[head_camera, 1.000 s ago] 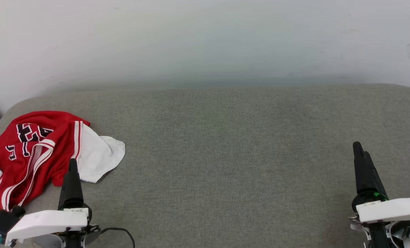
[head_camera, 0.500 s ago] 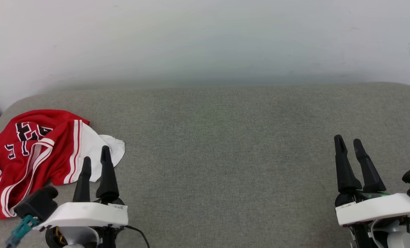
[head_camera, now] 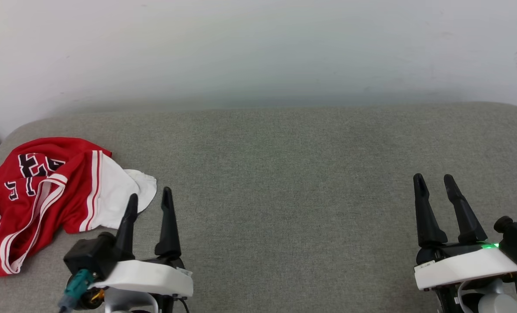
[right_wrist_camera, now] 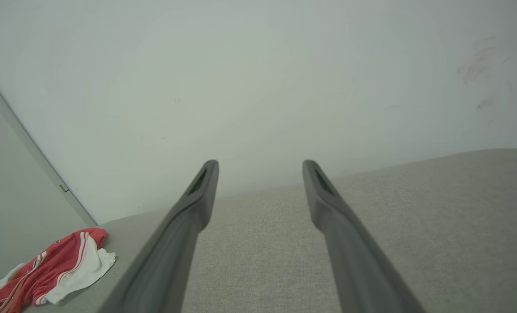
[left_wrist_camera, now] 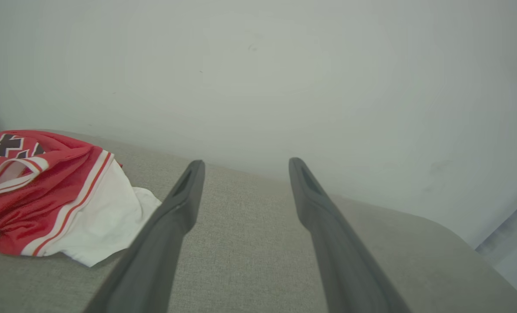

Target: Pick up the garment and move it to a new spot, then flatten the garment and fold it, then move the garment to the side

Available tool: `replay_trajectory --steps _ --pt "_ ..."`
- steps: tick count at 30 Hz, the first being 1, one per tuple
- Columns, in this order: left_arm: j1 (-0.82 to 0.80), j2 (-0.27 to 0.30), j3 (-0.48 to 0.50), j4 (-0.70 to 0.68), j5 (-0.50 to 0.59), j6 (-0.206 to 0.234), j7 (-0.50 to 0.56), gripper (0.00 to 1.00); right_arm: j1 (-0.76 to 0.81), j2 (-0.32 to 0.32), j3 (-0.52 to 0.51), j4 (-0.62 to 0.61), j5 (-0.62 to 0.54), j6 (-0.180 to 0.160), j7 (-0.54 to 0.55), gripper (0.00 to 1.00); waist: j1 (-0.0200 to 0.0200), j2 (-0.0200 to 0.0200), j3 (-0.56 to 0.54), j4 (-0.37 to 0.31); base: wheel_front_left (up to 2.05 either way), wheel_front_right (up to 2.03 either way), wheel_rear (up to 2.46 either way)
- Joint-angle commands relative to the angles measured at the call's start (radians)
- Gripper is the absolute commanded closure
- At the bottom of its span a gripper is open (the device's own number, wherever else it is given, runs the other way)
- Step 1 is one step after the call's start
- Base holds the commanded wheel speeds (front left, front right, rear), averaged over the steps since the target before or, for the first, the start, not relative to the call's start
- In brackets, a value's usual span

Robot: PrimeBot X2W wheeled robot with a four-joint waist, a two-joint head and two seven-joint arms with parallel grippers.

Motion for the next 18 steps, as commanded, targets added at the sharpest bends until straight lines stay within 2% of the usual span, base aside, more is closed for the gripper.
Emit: replay_trajectory --steps 1,13,16,18 --pt "-0.005 0.012 -0.014 -0.010 0.024 0.010 -0.009 0.00 -0.001 -0.004 0.001 -0.012 -0.022 0.001 -0.009 0.00 0.0000 0.0000 0.000 0.000 0.00 0.00 0.00" --pt "-0.018 0.085 -0.157 0.020 0.135 0.150 -0.038 0.00 0.013 -0.004 0.005 0.030 -0.135 0.002 -0.038 0.00 0.0000 0.0000 -0.001 -0.002 0.00 0.00 0.00" --pt "-0.018 0.097 -0.181 0.022 0.155 0.175 -0.045 0.00 0.013 -0.004 0.006 0.039 -0.165 0.002 -0.045 0.00 0.0000 0.0000 -0.001 -0.003 0.00 0.00 0.00" --pt "-0.014 0.096 -0.195 0.025 0.151 0.175 -0.049 0.00 0.012 -0.004 0.008 0.041 -0.183 0.002 -0.051 0.00 0.0000 0.0000 -0.001 -0.004 0.00 0.00 0.00"
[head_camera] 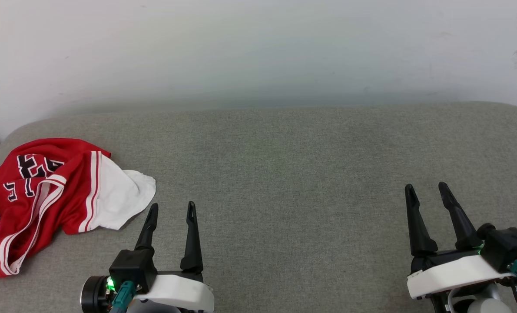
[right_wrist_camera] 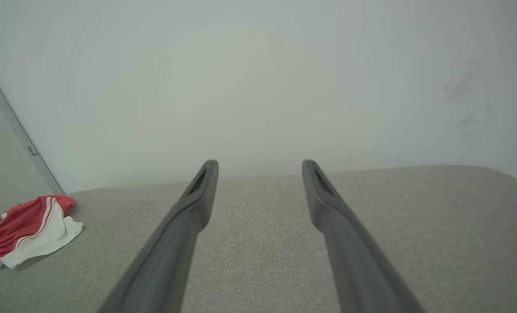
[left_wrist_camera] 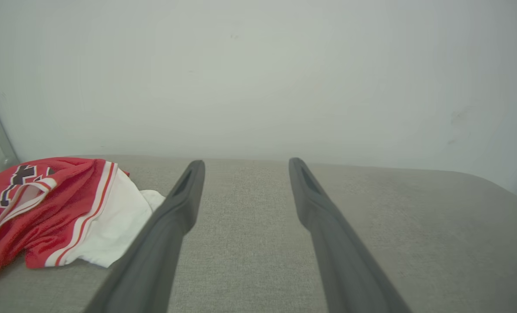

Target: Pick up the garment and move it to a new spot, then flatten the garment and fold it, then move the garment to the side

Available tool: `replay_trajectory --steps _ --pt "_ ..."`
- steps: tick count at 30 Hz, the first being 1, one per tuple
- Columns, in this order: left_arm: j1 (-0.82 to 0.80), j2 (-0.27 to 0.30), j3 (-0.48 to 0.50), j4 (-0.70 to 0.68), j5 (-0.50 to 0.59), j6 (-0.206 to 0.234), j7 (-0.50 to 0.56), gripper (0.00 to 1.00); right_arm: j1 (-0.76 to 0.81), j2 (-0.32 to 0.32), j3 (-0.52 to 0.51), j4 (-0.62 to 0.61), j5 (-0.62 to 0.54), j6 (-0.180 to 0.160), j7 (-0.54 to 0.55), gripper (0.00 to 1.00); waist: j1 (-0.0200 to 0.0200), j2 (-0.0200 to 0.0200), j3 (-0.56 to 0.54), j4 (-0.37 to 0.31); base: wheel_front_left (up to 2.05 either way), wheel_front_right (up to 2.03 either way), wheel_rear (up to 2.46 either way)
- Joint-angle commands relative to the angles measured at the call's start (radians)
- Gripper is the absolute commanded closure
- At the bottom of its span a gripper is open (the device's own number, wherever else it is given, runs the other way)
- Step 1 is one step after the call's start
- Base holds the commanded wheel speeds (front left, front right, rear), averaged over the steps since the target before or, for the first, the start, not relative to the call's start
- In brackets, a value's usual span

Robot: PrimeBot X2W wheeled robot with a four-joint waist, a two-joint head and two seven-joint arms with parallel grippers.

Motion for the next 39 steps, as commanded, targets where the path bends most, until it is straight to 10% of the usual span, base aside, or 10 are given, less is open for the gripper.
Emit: replay_trajectory --steps 1,21,39 --pt "-0.008 0.003 -0.004 -0.007 0.006 -0.004 -0.009 0.00 0.003 -0.003 0.003 -0.005 -0.024 0.002 -0.009 0.00 0.0000 0.0000 0.000 0.000 0.00 0.00 0.00" --pt "0.063 -0.127 0.185 0.038 0.103 -0.277 -0.049 0.00 0.018 -0.003 0.045 0.011 -0.013 0.002 -0.051 0.00 0.0000 0.0000 0.000 0.004 0.00 0.00 0.00" --pt "0.076 -0.138 0.191 0.058 0.181 -0.311 -0.079 0.00 0.021 -0.003 0.055 0.020 -0.087 0.003 -0.078 0.00 0.0000 0.0000 0.010 0.005 0.00 0.00 0.00"
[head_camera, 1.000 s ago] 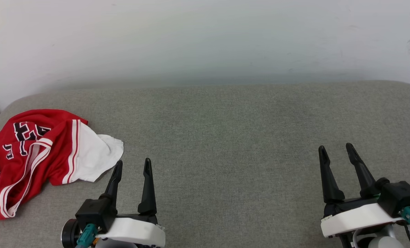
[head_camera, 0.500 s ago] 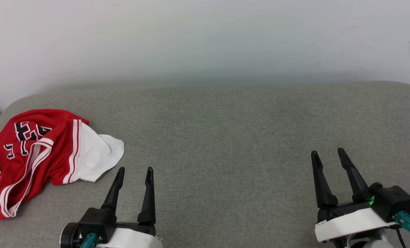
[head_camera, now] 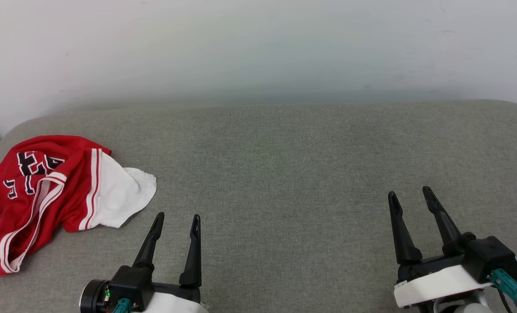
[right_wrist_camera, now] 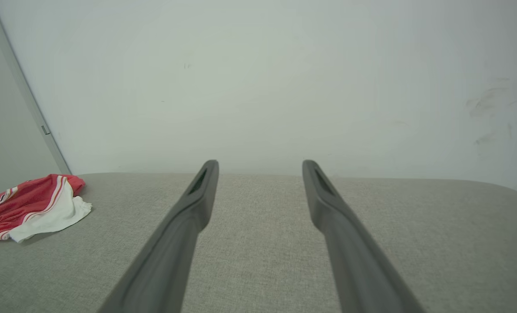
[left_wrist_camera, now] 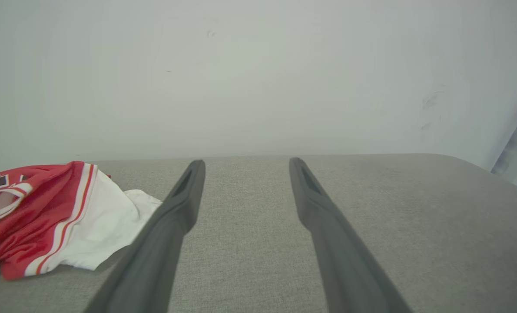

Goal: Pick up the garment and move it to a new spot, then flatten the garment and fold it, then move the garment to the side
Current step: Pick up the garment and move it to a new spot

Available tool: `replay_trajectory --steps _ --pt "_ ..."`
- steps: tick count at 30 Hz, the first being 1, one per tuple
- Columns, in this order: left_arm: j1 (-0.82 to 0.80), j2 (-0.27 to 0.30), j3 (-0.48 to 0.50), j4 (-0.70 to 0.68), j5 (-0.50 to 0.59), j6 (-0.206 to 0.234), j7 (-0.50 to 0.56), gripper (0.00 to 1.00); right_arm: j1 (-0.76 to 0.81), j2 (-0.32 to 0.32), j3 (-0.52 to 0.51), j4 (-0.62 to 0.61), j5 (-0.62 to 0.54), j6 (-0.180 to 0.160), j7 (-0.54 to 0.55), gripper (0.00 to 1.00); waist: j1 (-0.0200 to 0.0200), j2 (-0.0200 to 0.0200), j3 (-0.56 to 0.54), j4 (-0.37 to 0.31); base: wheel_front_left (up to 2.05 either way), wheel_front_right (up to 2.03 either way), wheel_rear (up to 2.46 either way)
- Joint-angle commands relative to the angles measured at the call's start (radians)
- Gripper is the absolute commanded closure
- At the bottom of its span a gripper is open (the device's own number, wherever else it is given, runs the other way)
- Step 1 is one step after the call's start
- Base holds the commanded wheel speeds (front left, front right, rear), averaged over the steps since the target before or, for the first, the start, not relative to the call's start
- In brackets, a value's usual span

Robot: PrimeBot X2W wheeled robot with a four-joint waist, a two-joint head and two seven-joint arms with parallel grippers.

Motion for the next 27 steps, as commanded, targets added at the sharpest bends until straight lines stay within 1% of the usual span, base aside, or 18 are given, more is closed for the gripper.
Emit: replay_trajectory --steps 1,9,14,18,27 --pt "0.008 -0.001 0.000 -0.004 -0.001 0.002 -0.007 0.00 0.010 -0.002 0.002 -0.003 0.000 0.002 -0.003 0.00 0.0000 0.0000 0.001 0.001 0.00 0.00 0.00" --pt "0.004 -0.001 0.006 0.003 -0.010 -0.002 -0.005 0.00 0.012 -0.002 0.011 0.000 0.013 0.002 -0.003 0.00 0.0000 0.0000 0.000 0.010 0.00 0.00 0.00" --pt "-0.004 -0.001 0.009 0.008 -0.005 -0.004 -0.005 0.00 0.012 -0.002 0.027 -0.006 0.020 0.002 -0.003 0.00 0.0000 0.0000 0.000 0.042 0.00 0.00 0.00" --pt "-0.007 -0.001 0.012 0.012 -0.004 0.002 -0.005 0.00 0.015 -0.002 0.042 -0.009 0.019 0.002 -0.003 0.00 0.0000 0.0000 0.004 0.085 0.00 0.00 0.00" --pt "-0.001 -0.001 0.021 0.008 0.004 0.003 -0.005 0.00 0.015 -0.002 0.075 -0.005 0.014 0.002 -0.003 0.00 0.0000 0.0000 0.008 0.215 0.00 0.00 0.00"
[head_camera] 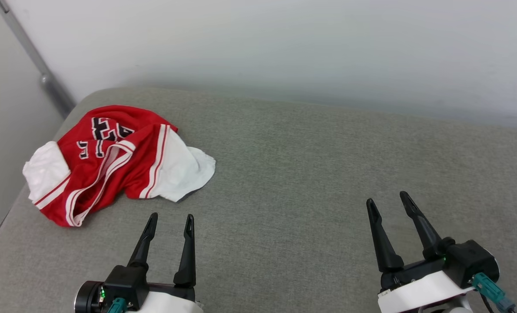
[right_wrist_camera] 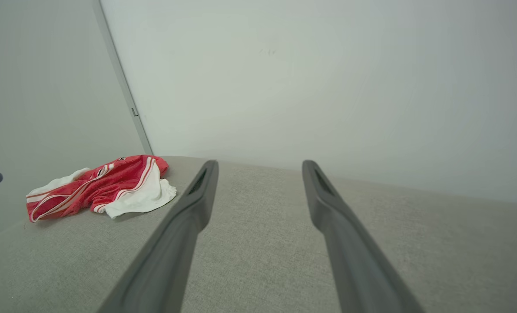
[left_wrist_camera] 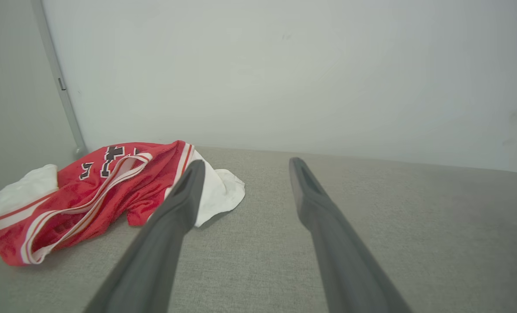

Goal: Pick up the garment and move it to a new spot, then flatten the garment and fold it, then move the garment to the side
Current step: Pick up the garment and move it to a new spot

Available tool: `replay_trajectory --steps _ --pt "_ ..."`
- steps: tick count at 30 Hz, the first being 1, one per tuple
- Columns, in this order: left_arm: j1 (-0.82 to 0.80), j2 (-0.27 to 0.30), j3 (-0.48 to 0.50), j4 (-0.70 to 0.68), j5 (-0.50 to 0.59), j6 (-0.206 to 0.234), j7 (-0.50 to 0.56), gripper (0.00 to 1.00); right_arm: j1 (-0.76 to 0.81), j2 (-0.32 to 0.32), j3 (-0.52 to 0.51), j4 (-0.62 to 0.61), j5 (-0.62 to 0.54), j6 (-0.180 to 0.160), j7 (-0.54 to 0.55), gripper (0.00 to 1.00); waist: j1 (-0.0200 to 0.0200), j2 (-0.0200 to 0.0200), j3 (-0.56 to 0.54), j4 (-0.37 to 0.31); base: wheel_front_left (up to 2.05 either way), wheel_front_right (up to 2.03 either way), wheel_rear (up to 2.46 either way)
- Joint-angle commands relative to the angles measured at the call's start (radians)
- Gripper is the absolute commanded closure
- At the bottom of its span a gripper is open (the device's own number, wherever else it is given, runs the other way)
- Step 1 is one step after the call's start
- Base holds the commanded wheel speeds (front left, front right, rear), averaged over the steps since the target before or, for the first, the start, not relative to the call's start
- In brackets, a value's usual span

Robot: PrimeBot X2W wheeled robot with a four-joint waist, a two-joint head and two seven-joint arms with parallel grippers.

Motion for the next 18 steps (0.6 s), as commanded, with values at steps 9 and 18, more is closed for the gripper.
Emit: replay_trajectory --steps 9,18 --pt "0.012 0.000 0.010 -0.006 0.001 0.010 -0.003 0.00 0.002 -0.002 0.021 0.004 0.017 0.002 -0.002 0.00 0.0000 0.0000 -0.003 0.137 0.00 0.00 0.00" --pt "0.027 -0.001 0.014 0.000 0.003 0.010 -0.003 0.00 0.012 -0.002 0.039 0.006 0.024 0.002 -0.002 0.00 0.0000 0.0000 -0.013 0.217 0.00 0.00 0.00"
